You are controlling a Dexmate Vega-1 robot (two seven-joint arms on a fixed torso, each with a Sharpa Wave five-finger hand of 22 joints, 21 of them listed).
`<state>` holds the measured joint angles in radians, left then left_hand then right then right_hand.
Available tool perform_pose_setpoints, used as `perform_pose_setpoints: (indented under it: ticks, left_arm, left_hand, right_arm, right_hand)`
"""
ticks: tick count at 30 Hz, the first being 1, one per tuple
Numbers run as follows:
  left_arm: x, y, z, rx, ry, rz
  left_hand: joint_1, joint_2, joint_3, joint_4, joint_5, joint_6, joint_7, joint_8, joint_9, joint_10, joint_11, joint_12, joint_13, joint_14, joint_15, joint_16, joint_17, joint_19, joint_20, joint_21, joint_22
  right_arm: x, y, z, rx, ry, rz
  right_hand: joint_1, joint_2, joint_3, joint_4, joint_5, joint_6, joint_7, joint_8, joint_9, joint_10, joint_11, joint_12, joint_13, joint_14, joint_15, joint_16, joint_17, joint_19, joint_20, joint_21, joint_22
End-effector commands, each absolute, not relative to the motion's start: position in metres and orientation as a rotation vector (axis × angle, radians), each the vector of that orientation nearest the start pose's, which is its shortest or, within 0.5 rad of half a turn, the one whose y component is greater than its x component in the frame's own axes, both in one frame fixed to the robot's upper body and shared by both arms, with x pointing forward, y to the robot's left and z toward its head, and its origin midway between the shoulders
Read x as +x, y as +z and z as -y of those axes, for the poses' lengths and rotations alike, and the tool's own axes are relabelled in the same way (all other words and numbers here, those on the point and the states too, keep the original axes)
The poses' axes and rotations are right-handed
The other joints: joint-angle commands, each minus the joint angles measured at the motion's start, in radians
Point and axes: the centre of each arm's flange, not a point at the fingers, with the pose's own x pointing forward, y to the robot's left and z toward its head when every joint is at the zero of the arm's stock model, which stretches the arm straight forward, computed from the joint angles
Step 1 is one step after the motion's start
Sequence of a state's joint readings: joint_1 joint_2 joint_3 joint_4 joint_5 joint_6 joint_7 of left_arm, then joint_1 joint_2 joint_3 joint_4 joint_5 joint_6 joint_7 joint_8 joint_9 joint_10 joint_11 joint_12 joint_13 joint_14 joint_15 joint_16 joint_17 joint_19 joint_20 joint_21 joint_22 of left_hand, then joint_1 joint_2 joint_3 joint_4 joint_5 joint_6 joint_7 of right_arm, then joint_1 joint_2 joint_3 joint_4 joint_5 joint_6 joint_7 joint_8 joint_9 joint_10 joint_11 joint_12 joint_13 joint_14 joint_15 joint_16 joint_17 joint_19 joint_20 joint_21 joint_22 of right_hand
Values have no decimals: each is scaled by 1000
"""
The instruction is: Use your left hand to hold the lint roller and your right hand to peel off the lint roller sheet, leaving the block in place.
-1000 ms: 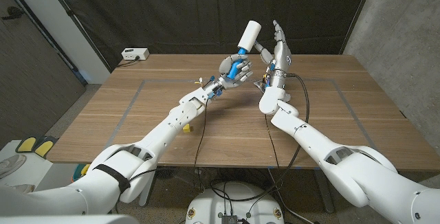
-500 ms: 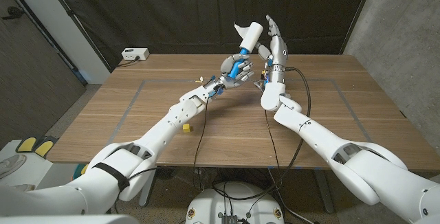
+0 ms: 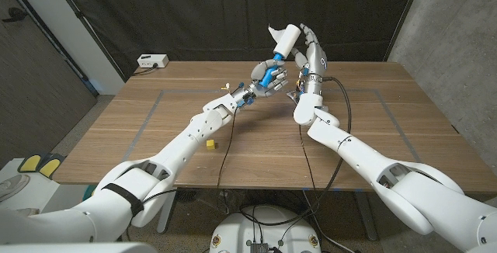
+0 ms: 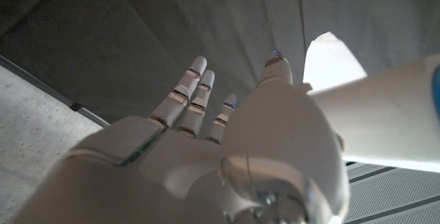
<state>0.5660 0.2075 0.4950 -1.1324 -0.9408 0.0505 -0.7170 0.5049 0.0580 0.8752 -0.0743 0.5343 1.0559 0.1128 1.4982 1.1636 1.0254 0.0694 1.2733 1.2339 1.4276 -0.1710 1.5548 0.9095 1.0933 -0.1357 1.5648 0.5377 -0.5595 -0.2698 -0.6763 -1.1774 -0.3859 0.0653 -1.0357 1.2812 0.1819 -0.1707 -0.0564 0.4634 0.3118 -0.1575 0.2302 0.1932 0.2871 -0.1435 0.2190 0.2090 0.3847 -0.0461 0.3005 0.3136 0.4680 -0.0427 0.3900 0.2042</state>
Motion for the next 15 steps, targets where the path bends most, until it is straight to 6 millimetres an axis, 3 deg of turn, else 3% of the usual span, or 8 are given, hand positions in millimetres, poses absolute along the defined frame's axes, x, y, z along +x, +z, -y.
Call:
perform_pose_setpoints:
  ticks: [1, 10, 15]
  left_arm:
    - [632, 39, -80, -137, -926, 540]
    - [613, 49, -95, 47, -655, 606]
    - [602, 55, -102, 139, -506, 623]
  left_hand:
    - [-104, 126, 131, 128, -3, 66, 10, 0, 8, 218, -150, 301, 5, 1, -7, -5, 0, -1, -10, 8, 14]
    - [-100, 125, 131, 126, -4, 67, 3, 3, 11, 216, -157, 300, 6, 2, -10, -2, 1, -3, -15, 6, 22]
    - [-95, 120, 131, 118, -3, 79, -1, -5, -9, 222, -159, 301, 5, 2, -11, -3, 0, 0, -18, 0, 13]
  right_arm:
    - [623, 62, 159, -524, -692, 1067]
    - [617, 58, 162, -489, -725, 1083]
    - [611, 57, 165, -484, -729, 1089]
  right_hand:
    - [5, 9, 11, 2, -5, 19, 5, 10, 2, 17, 2, 10, 1, 14, -171, 7, 3, 6, -4, 6, 3]
    - [8, 18, 43, 11, -25, 47, 16, 13, 2, 42, 15, 13, 2, 34, -166, 10, 4, 9, -2, 12, 1]
    - [-49, 4, 42, 51, -54, 57, 23, 9, 2, 52, 22, 9, 2, 38, -151, 8, 3, 8, 20, 17, 1]
